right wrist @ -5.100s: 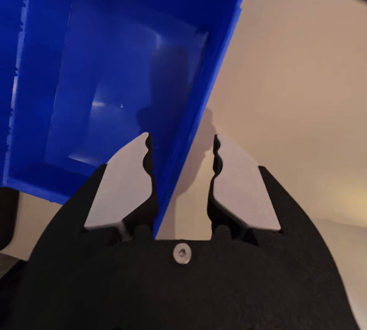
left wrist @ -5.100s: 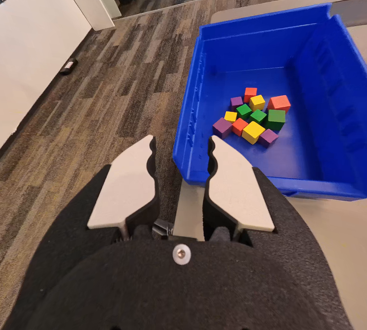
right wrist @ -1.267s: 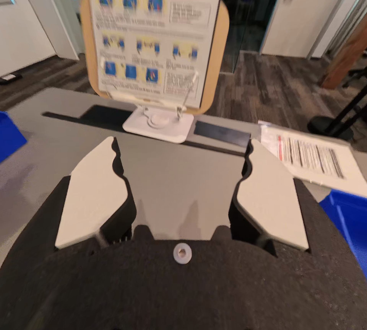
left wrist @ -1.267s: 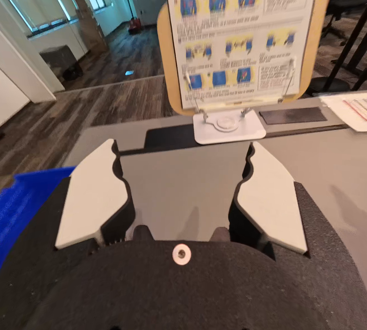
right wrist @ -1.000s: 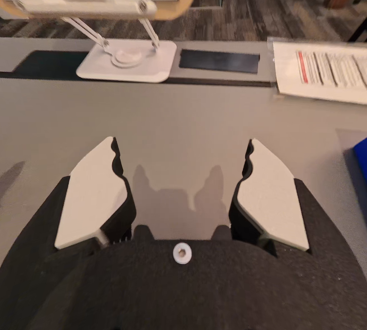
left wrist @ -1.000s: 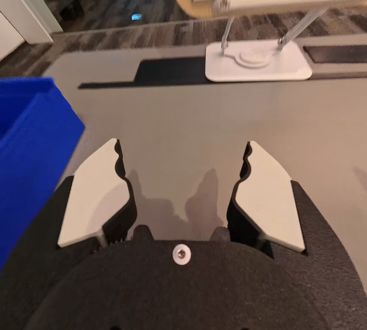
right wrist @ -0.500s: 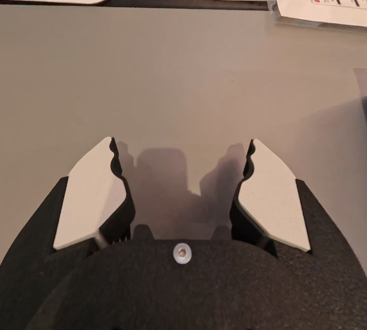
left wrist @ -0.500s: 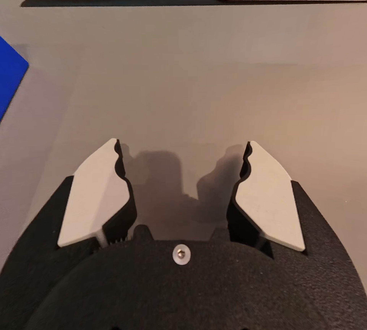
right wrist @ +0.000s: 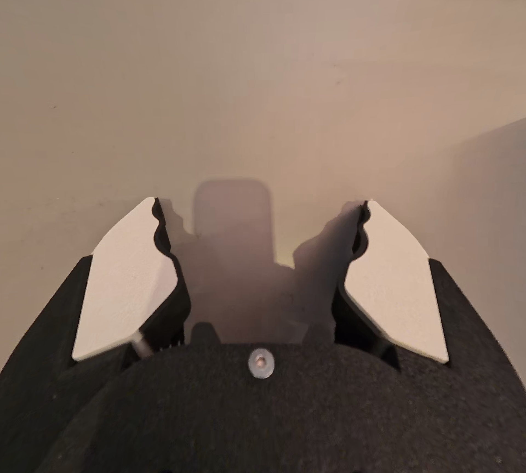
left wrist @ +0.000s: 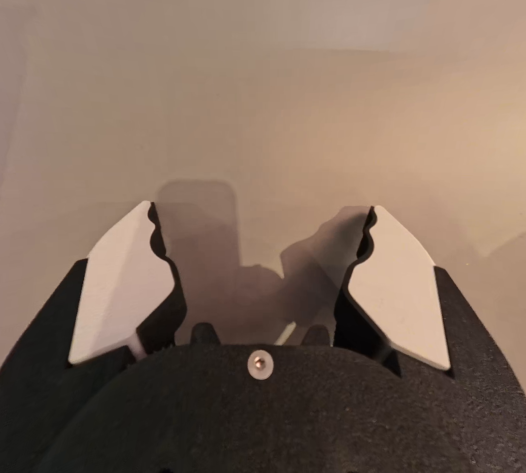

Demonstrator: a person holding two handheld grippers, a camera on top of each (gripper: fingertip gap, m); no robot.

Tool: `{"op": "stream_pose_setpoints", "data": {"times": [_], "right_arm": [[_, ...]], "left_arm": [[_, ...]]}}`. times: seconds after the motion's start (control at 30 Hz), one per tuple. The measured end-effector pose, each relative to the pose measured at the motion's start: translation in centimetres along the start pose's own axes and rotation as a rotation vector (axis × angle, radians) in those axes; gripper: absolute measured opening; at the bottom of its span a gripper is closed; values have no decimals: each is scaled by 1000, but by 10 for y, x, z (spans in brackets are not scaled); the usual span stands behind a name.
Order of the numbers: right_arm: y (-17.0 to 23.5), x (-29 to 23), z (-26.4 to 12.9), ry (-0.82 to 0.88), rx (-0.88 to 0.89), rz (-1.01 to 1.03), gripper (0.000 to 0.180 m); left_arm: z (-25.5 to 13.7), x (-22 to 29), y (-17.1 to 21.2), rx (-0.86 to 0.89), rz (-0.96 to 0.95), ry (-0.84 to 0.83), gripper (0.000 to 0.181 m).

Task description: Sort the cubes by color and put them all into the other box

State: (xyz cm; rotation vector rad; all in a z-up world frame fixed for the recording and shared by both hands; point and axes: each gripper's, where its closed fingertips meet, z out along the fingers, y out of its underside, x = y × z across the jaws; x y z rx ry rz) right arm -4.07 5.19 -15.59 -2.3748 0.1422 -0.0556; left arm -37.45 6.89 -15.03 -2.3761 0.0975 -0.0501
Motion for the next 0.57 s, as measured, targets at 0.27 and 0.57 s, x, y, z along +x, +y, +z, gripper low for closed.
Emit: {"op": "stream_pose_setpoints", "data": {"times": [0.27, 0.57], "right_arm": [[0, 0, 0, 3, 0, 2, 126], [0, 0, 0, 2, -1, 2, 126]], "left_arm": [[1, 1, 2, -12, 11, -10, 137], [1, 1, 1, -13, 12, -9, 137]]}}
